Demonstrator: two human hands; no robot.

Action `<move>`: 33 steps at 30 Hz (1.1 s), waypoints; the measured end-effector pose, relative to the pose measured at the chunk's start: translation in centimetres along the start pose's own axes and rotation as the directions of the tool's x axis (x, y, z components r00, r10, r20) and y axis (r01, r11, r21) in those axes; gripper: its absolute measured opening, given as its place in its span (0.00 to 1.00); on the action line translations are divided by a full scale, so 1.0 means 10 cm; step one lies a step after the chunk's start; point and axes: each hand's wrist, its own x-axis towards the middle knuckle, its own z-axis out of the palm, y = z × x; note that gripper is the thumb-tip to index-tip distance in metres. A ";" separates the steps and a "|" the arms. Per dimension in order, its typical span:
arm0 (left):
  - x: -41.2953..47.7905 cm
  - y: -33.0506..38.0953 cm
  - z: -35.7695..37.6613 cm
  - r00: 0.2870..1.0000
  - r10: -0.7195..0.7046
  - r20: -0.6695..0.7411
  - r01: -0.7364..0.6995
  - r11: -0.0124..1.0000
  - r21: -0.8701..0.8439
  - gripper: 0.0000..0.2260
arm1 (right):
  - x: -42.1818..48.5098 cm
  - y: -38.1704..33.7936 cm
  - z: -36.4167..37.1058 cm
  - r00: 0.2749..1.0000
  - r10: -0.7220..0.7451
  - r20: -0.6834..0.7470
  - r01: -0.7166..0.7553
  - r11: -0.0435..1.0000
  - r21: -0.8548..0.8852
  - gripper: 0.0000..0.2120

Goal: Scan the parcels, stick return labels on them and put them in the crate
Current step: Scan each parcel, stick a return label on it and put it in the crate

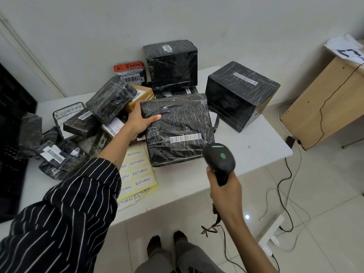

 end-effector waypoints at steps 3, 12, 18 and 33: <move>-0.06 -0.03 -0.01 1.000 -0.010 -0.025 0.009 1.000 -0.024 0.35 | 0.39 0.21 -0.11 0.999 0.026 -0.035 -0.031 0.990 -0.137 0.09; -0.10 -0.09 -0.04 0.999 -0.032 -0.021 0.031 0.998 -0.054 0.35 | 1.59 0.88 -0.21 0.996 0.060 0.070 0.032 0.492 -0.870 0.21; -0.12 -0.08 -0.05 0.997 -0.072 -0.001 0.072 0.994 -0.087 0.34 | 1.86 0.92 -0.17 0.984 0.055 0.168 0.141 0.329 -0.934 0.23; -0.46 -0.32 0.24 0.929 -0.331 0.167 0.355 0.924 -0.143 0.35 | 1.11 0.35 -0.06 0.926 0.035 0.377 0.006 0.994 -0.106 0.21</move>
